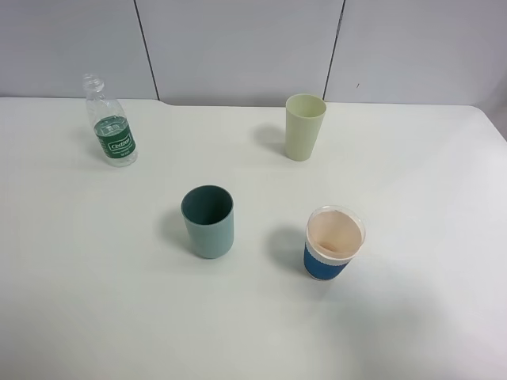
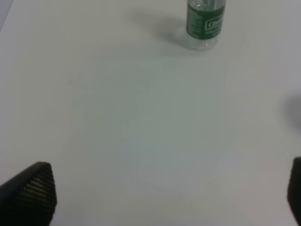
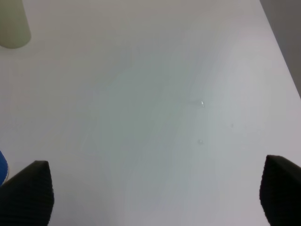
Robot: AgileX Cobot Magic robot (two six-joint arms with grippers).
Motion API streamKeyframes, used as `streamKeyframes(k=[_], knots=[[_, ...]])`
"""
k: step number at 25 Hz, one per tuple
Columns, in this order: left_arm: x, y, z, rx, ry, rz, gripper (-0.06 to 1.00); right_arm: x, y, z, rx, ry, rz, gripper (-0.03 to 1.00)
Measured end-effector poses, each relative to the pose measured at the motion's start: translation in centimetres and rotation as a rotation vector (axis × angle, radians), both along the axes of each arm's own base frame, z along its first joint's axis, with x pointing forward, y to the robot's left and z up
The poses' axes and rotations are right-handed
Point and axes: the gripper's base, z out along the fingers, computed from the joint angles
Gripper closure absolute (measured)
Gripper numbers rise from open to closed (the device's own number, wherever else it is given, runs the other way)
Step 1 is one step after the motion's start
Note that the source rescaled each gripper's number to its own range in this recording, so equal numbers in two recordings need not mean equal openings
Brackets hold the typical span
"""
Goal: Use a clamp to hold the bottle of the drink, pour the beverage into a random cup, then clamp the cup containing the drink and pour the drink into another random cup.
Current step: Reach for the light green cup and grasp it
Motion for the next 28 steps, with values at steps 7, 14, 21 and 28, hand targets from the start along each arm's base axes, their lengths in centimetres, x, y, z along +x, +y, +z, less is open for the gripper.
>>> streamKeyframes(k=[7, 14, 21, 28], knots=[[0.00, 0.00, 0.00, 0.000, 0.000, 0.000, -0.06, 0.00, 0.00, 0.00, 0.000, 0.000, 0.000, 0.30], [0.00, 0.00, 0.00, 0.000, 0.000, 0.000, -0.06, 0.00, 0.00, 0.00, 0.000, 0.000, 0.000, 0.30], [0.00, 0.00, 0.00, 0.000, 0.000, 0.000, -0.06, 0.00, 0.00, 0.00, 0.000, 0.000, 0.000, 0.30], [0.00, 0.00, 0.00, 0.000, 0.000, 0.000, -0.06, 0.00, 0.00, 0.00, 0.000, 0.000, 0.000, 0.30]])
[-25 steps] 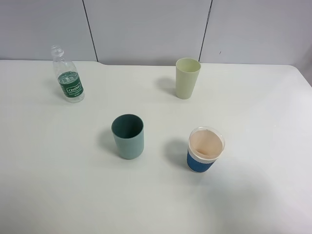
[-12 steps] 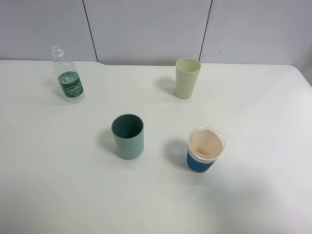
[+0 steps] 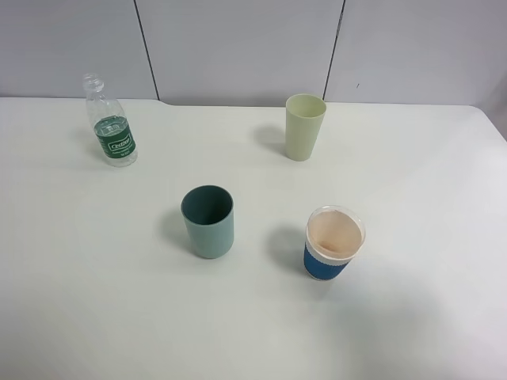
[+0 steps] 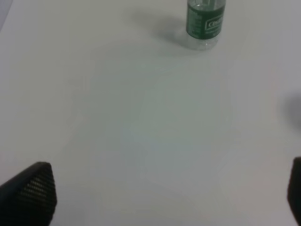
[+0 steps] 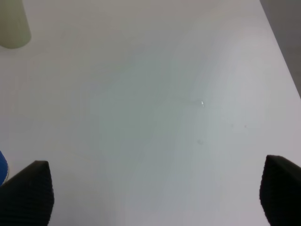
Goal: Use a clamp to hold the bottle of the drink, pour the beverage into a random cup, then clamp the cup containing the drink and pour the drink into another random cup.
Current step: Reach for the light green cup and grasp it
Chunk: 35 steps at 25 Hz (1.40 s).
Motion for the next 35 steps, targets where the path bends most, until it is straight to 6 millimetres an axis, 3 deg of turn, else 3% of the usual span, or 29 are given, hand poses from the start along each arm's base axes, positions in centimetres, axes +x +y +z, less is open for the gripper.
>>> streamKeyframes(k=[15, 19, 27, 35], knots=[[0.0, 0.0, 0.0, 0.000, 0.000, 0.000, -0.06, 0.0, -0.1, 0.1, -0.010, -0.004, -0.007, 0.30], [0.0, 0.0, 0.0, 0.000, 0.000, 0.000, -0.06, 1.0, -0.5, 2.2, -0.049, -0.017, -0.032, 0.30], [0.0, 0.0, 0.0, -0.002, 0.000, 0.001, -0.06, 7.2, -1.4, 6.0, -0.116, 0.083, -0.054, 0.30], [0.0, 0.0, 0.0, -0.002, 0.000, 0.001, -0.06, 15.5, -2.0, 5.5, -0.136, 0.192, -0.049, 0.30]])
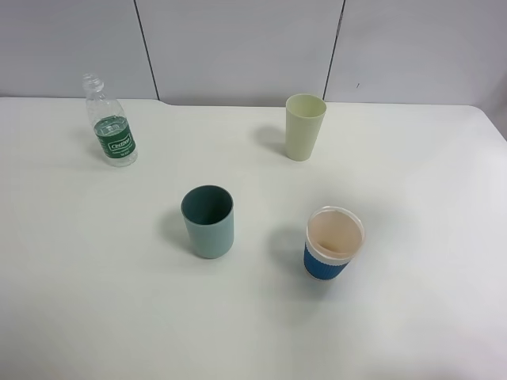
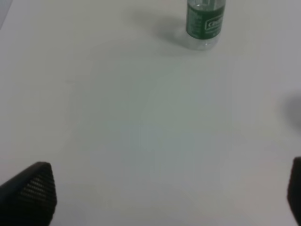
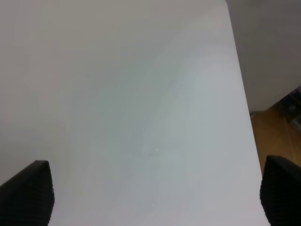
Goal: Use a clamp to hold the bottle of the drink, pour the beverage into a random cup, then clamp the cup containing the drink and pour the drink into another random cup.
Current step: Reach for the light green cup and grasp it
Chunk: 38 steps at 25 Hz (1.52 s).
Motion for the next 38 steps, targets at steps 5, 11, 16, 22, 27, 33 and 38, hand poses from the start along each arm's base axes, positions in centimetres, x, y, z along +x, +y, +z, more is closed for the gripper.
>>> streamKeyframes(k=[5, 11, 16, 22, 27, 33, 38], knots=[[0.0, 0.0, 0.0, 0.000, 0.000, 0.000, -0.06, 4.1, -0.2, -2.1, 0.020, 0.049, -0.003, 0.30], [0.0, 0.0, 0.0, 0.000, 0.000, 0.000, -0.06, 7.8, -0.1, -4.6, 0.031, 0.075, 0.019, 0.30], [0.0, 0.0, 0.0, 0.000, 0.000, 0.000, -0.06, 10.4, -0.1, -6.7, 0.038, 0.082, 0.041, 0.30], [0.0, 0.0, 0.0, 0.000, 0.000, 0.000, -0.06, 13.2, -0.1, -10.6, 0.035, 0.142, 0.070, 0.30], [0.0, 0.0, 0.0, 0.000, 0.000, 0.000, -0.06, 14.8, 0.6, -14.2, -0.022, 0.232, 0.151, 0.30], [0.0, 0.0, 0.0, 0.000, 0.000, 0.000, -0.06, 16.5, 3.3, -15.8, -0.022, 0.149, 0.277, 0.30], [0.0, 0.0, 0.0, 0.000, 0.000, 0.000, -0.06, 17.3, 5.2, -16.7, -0.007, 0.085, 0.363, 0.30]])
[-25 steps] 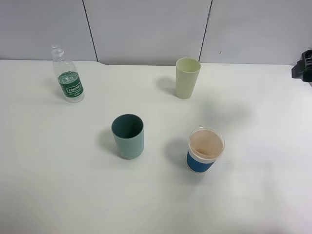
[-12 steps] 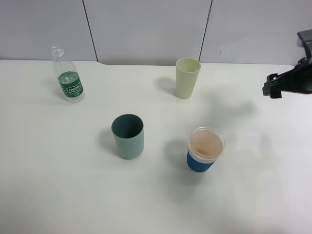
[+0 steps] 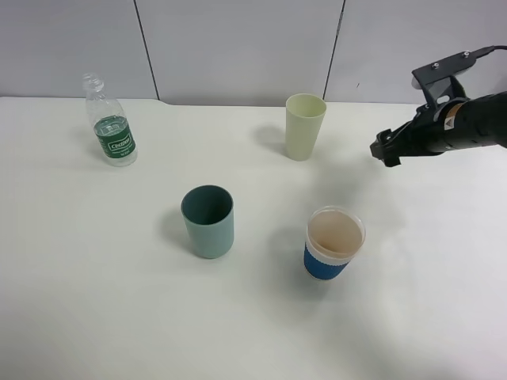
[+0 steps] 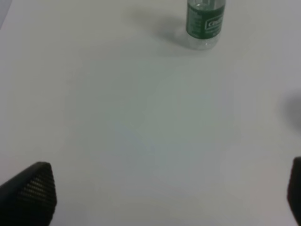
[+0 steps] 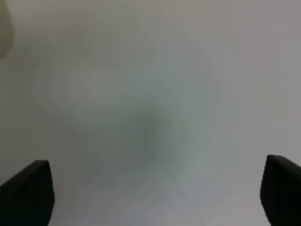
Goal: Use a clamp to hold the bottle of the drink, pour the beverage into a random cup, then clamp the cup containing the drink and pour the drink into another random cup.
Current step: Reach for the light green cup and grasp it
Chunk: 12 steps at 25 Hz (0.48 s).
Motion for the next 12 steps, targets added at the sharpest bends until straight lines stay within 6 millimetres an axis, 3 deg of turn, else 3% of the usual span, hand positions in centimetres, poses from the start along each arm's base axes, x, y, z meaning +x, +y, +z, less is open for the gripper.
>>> streamKeyframes(k=[3, 7, 12], knots=[[0.0, 0.0, 0.0, 0.000, 0.000, 0.000, -0.06, 0.4, 0.6, -0.8, 0.040, -0.016, 0.013, 0.27], [0.0, 0.0, 0.0, 0.000, 0.000, 0.000, -0.06, 1.1, 1.2, -1.6, 0.120, -0.060, 0.031, 0.05], [0.0, 0.0, 0.0, -0.001, 0.000, 0.000, -0.06, 1.6, 2.0, -2.8, 0.182, -0.095, 0.088, 0.00]])
